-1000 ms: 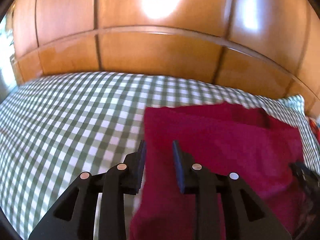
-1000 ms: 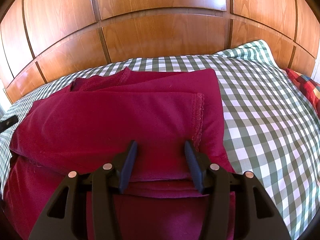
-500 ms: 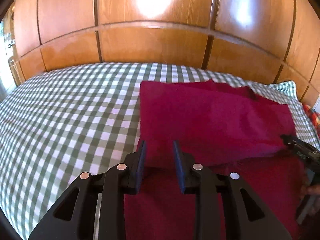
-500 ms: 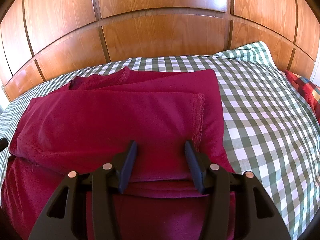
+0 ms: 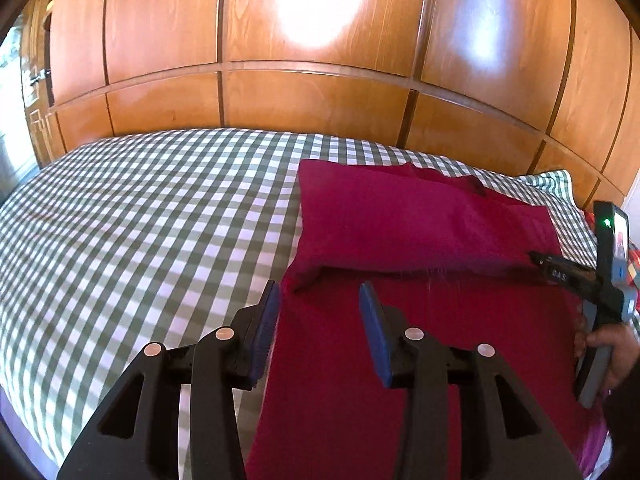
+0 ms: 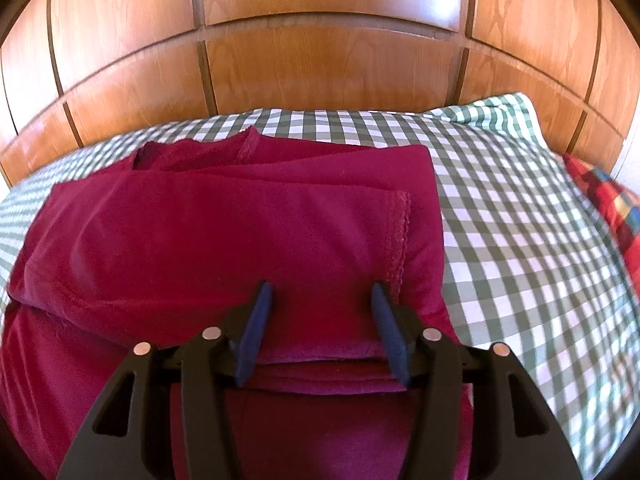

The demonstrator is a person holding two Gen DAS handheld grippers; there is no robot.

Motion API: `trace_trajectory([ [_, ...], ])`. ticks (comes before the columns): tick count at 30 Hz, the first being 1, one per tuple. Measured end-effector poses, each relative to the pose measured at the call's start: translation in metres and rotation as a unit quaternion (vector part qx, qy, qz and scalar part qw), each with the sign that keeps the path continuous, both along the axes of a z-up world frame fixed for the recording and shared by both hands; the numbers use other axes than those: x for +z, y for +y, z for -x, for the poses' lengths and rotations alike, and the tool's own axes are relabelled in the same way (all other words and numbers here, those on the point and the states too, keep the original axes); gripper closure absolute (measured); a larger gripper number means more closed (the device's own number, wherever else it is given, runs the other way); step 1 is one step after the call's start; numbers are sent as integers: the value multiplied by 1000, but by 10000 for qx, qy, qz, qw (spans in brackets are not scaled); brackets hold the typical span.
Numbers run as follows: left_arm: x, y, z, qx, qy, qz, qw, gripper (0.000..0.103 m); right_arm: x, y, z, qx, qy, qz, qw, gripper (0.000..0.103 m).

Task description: Fold small clothes

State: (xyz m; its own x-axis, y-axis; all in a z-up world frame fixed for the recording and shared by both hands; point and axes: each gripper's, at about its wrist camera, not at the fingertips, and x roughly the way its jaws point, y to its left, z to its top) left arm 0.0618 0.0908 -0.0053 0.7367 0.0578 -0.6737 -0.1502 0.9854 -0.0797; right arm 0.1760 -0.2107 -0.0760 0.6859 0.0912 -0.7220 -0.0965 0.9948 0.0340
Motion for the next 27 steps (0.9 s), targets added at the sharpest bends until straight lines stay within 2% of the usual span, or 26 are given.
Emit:
trace_trajectory([
  [1,1,0,3,-4,-1,-10,10000,59,2,1,1,1,21,13,10000,38],
  [2,1,1,6,-13,1,-18,10000,47,4,1,3,25,52,-40,10000,33],
  [3,2,1,10,-14,-39,-21,10000,43,7,2,6,47,87,-141,9999,18],
  [4,3,1,15,-12,-75,-28,10000,42,11,2,10,20,76,-178,9998,13],
  [9,-1,4,29,-16,1,-44,10000,42,19,0,34,163,23,-210,9996,11],
  [18,-15,11,48,20,198,-34,9998,42,13,-18,78,194,190,-140,9995,8],
  [20,-20,13,52,12,266,-39,9996,34,11,-24,88,179,253,-144,9994,8],
  [27,-41,34,78,-100,546,215,9982,33,-4,-64,131,-6,580,-233,9980,8],
])
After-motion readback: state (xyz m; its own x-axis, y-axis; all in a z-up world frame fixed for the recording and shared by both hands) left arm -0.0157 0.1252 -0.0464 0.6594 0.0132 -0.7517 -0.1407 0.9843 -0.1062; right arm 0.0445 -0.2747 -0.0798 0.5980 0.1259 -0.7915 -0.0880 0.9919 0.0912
